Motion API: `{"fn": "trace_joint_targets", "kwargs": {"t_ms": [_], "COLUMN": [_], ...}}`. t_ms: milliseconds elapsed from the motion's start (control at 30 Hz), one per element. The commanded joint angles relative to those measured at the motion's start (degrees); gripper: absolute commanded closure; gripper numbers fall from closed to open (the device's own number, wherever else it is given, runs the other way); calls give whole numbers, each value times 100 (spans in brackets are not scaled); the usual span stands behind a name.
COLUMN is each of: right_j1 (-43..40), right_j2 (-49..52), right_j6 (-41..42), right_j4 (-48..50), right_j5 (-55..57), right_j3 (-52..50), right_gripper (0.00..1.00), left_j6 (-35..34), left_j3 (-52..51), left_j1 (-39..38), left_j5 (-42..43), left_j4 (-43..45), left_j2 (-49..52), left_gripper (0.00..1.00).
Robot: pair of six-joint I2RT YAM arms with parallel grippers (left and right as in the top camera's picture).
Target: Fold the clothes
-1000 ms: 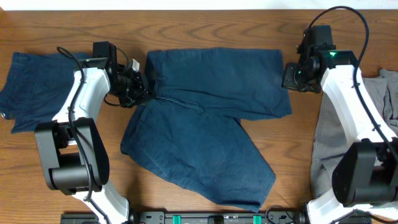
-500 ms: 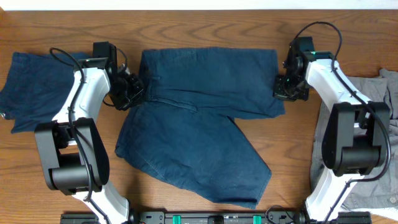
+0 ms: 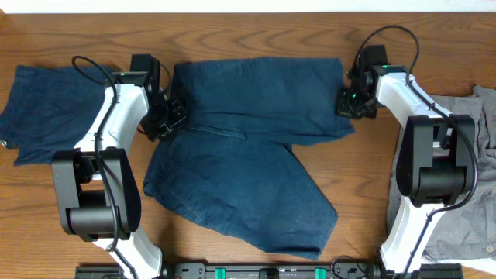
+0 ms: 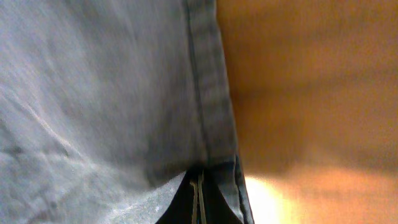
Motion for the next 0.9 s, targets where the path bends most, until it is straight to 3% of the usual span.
{"fn": "trace_joint_targets", "kwargs": {"t_ms": [0,233,300,400,533,633,867], "right_j1": [-273,-737,-802,-826,-802,-787,-715], "right_j2": [549,549,546,529,376,120,-243], "right_j6": [-61,-140,-289,-520,-507,-509,-997], "right_j4": [529,988,852,-59,-2000,-3158,-5016], "right_j5": [223,223,212,133,120,-48,-619], "right_j3": [-144,389,656,1290,2081,2205,2063], "right_gripper": [99,98,92,66,64,61,55], "left_j6": [28,28,28,28,31,72,706], "left_j3": [-61,-61,-61,-61,-61,-61,-61], "left_j1": [9,9,9,9,9,9,-31], "left_j5": [-92,-87,-87,-90,-87,-83,-24], "left_j4": [-328,-1152,-1342,-1458,-1497,-1561,-1606], "left_j2": [-28,-31,-31,-31,-31,-31,-31], "left_gripper": [59,50,49,49,49,43,37]}}
